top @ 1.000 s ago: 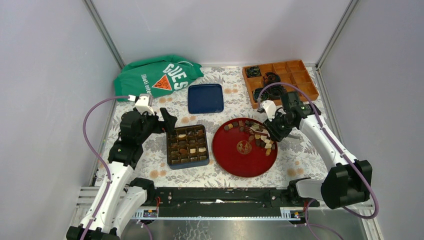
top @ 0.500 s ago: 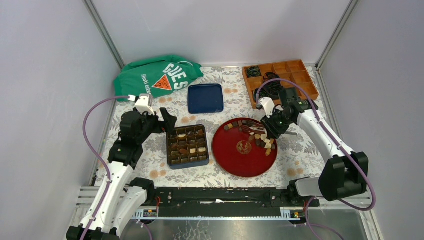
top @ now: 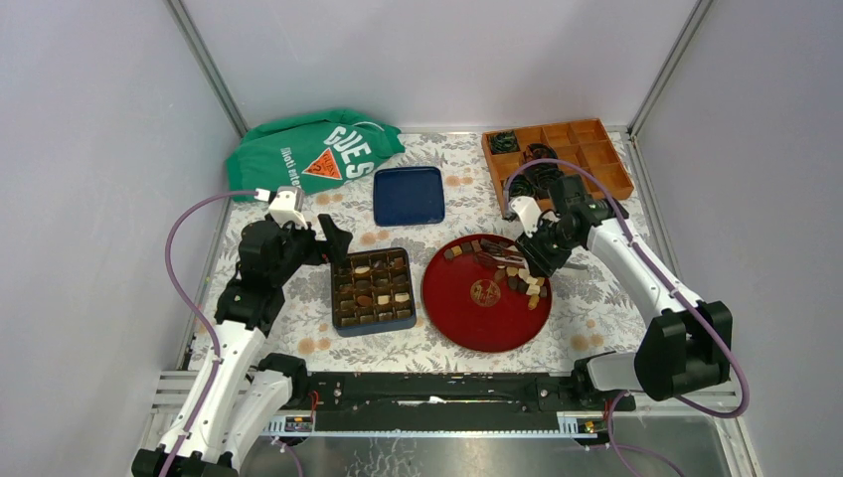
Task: Pack the chocolate
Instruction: Pick up the fake chocolate from the plate.
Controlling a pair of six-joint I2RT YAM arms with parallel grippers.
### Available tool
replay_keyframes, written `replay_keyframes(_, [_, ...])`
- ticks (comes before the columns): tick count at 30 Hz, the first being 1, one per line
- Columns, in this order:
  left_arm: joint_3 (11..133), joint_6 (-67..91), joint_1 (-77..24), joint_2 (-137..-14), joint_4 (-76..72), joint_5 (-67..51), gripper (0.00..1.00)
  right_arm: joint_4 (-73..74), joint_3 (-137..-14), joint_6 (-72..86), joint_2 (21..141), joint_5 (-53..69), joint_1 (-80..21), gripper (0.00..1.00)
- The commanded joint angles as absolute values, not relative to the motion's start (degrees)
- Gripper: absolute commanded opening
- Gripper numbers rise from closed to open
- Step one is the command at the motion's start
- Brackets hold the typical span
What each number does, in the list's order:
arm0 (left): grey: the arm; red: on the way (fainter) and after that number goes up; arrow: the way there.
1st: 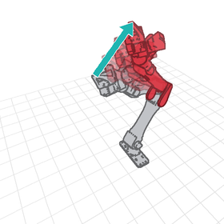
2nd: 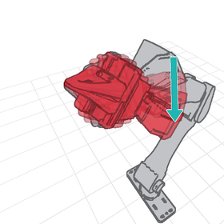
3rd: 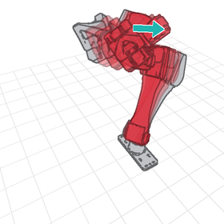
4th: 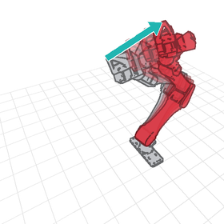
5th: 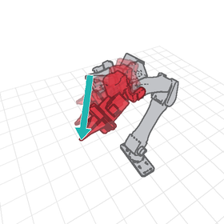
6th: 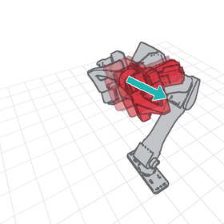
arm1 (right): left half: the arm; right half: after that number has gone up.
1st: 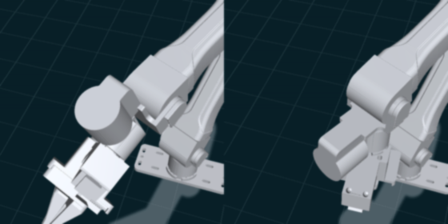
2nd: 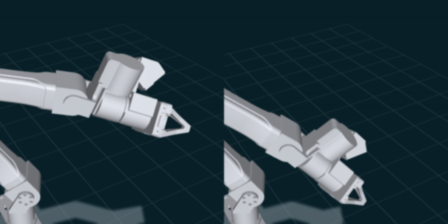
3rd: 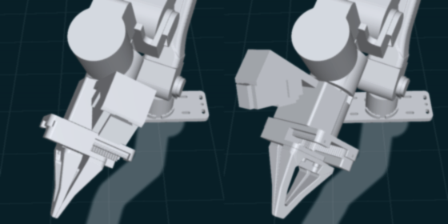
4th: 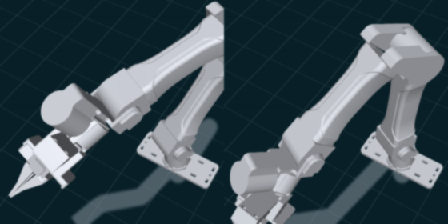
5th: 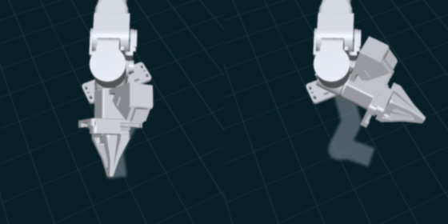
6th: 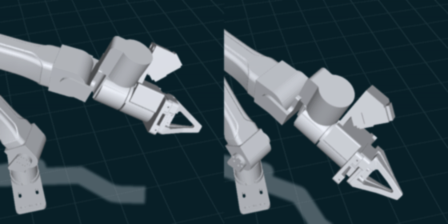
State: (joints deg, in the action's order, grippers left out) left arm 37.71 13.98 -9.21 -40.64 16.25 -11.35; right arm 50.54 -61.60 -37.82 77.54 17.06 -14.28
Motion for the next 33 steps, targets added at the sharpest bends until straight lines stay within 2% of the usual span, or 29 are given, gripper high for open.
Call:
replay_keyframes(1, [37.27,13.80,-8.80,-40.65,13.58,-11.91,0.98,51.57,-62.14,-38.50,75.09,16.92,-15.25,0.44])
replay_keyframes(5, [37.32,13.80,-8.72,-40.67,13.60,-11.80,0.98,51.84,-61.58,-38.50,74.88,16.75,-15.79,0.43])
replay_keyframes(13, [37.35,13.80,-8.73,-40.84,13.80,-11.69,0.99,51.90,-61.04,-38.21,74.77,16.27,-16.85,0.49])
replay_keyframes(25, [37.38,13.80,-8.72,-40.93,13.88,-11.49,0.99,51.05,-60.24,-37.05,72.95,14.14,-17.82,0.42])
replay_keyframes(33, [37.33,13.89,-8.78,-41.16,14.05,-11.00,0.98,50.05,-59.65,-36.24,73.76,13.49,-19.31,0.46])
